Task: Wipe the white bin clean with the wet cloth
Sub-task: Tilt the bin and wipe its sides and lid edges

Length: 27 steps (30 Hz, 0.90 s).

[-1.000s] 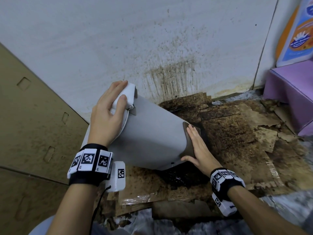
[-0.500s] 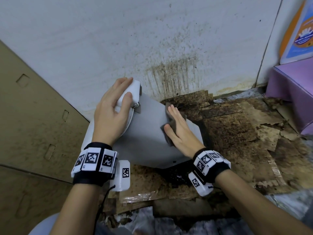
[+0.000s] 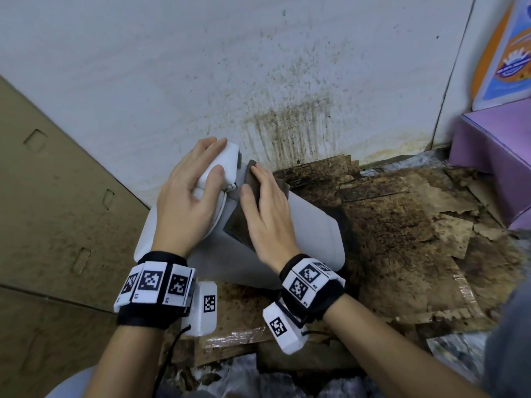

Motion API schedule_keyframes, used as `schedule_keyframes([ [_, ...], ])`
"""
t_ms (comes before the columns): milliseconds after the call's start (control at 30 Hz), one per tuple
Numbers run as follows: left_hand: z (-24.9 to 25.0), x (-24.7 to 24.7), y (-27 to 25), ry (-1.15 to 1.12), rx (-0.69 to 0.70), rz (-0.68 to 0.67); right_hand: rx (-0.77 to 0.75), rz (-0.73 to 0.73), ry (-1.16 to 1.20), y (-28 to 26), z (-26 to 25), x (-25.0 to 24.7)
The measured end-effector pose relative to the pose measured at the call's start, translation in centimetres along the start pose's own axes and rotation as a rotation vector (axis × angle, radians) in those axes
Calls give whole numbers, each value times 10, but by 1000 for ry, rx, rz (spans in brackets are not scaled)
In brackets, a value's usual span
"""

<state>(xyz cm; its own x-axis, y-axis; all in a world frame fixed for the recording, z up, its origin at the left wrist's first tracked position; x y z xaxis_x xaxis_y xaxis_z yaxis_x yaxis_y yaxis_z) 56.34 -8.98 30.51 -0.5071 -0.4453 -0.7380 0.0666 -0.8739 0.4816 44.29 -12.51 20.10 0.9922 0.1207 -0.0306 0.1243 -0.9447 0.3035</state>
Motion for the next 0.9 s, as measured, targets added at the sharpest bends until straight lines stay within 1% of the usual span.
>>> schedule_keyframes([
  [67, 1, 1, 0, -5, -1, -7, -55, 39, -64, -3, 1, -3],
  [133, -1, 0, 1, -11, -6, 0, -85, 30, -118, -7, 7, -4],
  [300, -6, -4, 2, -22, -26, 23, -97, 3, -233, -17, 30, -16],
  [467, -6, -4, 2, -18, -45, 21, -125, 30, -296, -36, 63, -45],
  [667, -6, -5, 2, -14, -45, 20, -142, -92, -351, -49, 99, -67],
  [900, -11, -7, 5, -14, -50, 31, -104, -245, -350, -46, 112, -71],
])
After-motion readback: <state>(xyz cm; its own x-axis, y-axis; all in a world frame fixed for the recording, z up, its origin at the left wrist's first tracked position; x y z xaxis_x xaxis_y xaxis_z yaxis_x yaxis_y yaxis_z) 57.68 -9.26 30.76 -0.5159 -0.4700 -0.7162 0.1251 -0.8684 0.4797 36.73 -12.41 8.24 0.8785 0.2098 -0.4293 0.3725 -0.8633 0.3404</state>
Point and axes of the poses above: each hand's wrist, its own y-axis towards the middle knuckle, its own x-axis out of the palm, z = x × y, the point moved 9 cm from there along y, towards the middle knuckle, and after that the axes turned 10 degrees about y, right-handed, at the moved point
